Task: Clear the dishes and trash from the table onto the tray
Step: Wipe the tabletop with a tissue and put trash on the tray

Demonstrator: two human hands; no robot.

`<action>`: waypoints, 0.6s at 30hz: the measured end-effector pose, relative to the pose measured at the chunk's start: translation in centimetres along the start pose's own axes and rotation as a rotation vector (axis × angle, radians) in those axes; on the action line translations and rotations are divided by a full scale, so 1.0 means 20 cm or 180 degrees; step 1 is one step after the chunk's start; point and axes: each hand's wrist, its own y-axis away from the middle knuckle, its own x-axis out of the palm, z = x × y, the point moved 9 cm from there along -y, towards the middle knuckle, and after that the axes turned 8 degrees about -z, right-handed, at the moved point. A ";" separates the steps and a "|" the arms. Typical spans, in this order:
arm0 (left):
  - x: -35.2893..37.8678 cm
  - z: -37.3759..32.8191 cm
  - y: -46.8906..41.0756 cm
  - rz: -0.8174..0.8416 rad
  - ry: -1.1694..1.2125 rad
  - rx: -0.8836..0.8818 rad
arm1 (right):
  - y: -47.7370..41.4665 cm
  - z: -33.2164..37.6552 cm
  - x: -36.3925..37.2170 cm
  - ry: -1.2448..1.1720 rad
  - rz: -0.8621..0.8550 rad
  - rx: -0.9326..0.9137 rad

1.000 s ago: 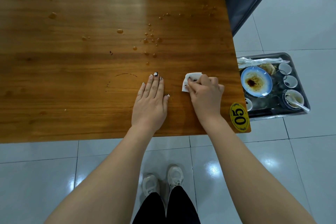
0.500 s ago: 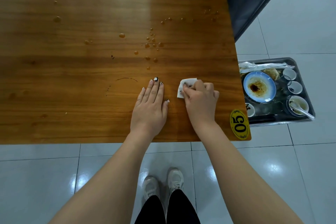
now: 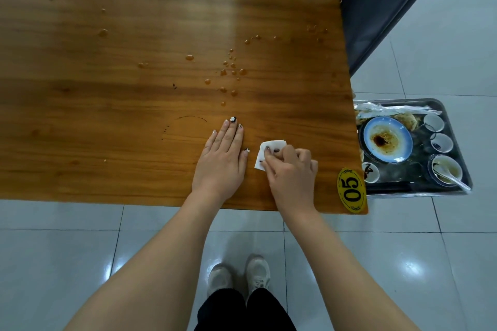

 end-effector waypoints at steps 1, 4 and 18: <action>0.00 0.00 0.00 -0.0013 0.0002 0.0001 | -0.01 0.00 0.00 -0.0024 -0.0003 0.0015; -0.02 0.00 0.00 -0.0074 0.0053 0.0028 | -0.05 0.02 0.03 -0.0107 -0.0034 0.0023; -0.29 0.44 0.11 -0.0740 0.1241 -0.0870 | -0.09 0.41 0.03 -0.0443 -0.0171 0.0046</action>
